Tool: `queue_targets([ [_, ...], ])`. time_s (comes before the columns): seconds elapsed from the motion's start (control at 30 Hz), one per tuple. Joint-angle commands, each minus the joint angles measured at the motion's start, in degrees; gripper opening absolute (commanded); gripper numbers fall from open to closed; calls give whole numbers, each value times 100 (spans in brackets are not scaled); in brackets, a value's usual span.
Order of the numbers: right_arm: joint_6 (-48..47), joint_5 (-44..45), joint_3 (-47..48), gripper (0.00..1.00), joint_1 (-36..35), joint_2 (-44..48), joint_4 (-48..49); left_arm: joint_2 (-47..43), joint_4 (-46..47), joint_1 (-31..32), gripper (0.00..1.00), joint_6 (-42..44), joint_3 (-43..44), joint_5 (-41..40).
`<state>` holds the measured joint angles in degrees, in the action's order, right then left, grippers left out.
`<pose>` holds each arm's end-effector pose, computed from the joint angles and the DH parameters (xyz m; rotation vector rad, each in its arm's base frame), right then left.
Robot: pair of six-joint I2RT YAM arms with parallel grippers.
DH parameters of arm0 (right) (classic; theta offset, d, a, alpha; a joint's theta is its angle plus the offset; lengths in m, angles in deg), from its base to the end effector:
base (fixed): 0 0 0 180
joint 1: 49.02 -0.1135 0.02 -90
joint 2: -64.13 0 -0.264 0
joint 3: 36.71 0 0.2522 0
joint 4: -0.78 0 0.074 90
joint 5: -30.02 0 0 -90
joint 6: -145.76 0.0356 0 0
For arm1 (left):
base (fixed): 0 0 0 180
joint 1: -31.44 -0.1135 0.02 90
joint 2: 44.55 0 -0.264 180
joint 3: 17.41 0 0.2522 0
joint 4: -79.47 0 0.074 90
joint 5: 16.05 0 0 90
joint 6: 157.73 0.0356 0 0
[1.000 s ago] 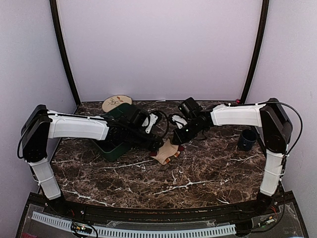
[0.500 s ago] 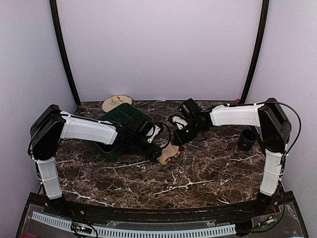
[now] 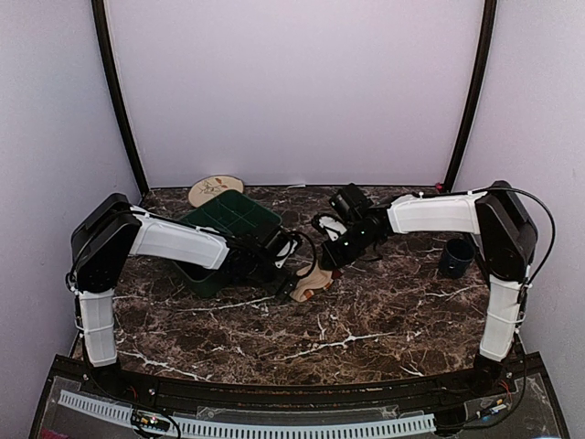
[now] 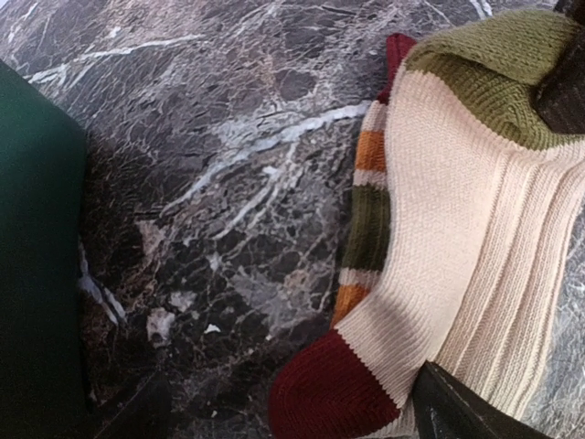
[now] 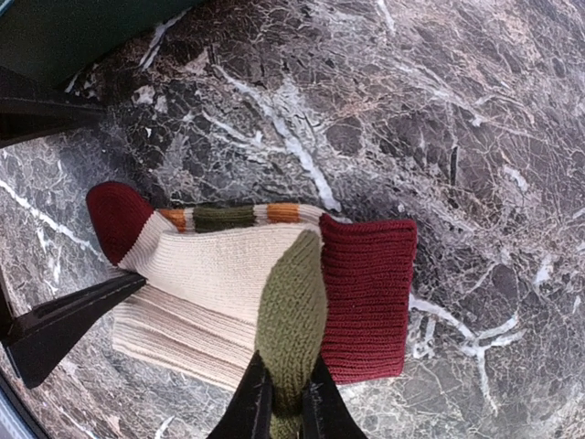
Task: Roll the socks
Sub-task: Fold the sock at the center of the board.
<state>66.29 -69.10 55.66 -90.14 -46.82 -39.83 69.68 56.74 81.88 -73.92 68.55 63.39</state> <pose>0.3047 0.2735 0.1859 -0.7636 2.5688 0.5139 0.2719 -0.3189 0.1501 0.8486 2.3003 -0.2122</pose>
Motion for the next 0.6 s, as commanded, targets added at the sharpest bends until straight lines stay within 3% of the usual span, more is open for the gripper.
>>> queue_targets([
  [0.0,-75,86,-62,10,64,-151,53,2,-363,28,94,-244,118,-336],
  [0.57,56,669,-144,18,192,-350,121,-312,-769,45,94,-845,-219,-275],
])
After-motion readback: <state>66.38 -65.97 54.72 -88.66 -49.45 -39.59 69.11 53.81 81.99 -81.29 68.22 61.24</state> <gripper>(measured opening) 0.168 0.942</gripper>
